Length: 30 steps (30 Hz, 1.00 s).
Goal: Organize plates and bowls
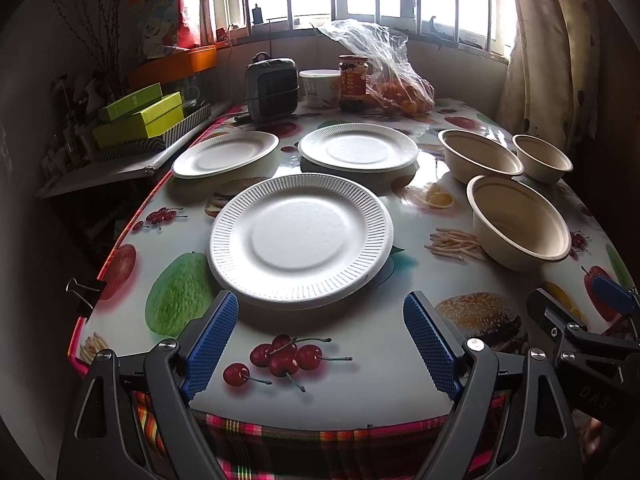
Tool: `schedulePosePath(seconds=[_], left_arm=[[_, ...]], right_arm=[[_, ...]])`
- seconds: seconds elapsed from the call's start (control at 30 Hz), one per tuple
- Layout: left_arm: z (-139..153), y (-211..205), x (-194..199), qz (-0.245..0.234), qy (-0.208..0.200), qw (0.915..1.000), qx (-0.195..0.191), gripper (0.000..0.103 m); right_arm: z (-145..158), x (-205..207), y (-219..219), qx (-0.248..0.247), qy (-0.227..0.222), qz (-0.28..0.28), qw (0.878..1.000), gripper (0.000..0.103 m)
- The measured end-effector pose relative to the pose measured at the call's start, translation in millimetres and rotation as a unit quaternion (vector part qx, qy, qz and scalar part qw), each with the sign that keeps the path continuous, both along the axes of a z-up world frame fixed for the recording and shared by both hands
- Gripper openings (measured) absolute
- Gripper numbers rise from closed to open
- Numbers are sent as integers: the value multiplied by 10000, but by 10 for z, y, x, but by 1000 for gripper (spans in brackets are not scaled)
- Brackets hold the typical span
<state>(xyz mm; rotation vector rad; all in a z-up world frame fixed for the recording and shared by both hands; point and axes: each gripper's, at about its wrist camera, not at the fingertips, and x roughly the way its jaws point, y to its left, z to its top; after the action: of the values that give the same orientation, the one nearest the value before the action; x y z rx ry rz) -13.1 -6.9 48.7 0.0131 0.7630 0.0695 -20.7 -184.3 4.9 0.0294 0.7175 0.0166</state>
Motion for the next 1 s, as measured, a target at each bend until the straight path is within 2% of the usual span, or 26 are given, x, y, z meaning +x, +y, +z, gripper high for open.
schedulePosePath(seconds=[0.53,0.7,1.0], left_arm=[[28,19,23,45,-1,10000,29,85],[137,175,128,186,-29,9998,-25,85],[295,662,464,610,99,9980,-106,85]], right_arm=[[44,52,60,-61,-78,98,9999,103],[222,169,181,-130,-243,292,9992,103],[594,622,540,-76,-437,809,9957,103]])
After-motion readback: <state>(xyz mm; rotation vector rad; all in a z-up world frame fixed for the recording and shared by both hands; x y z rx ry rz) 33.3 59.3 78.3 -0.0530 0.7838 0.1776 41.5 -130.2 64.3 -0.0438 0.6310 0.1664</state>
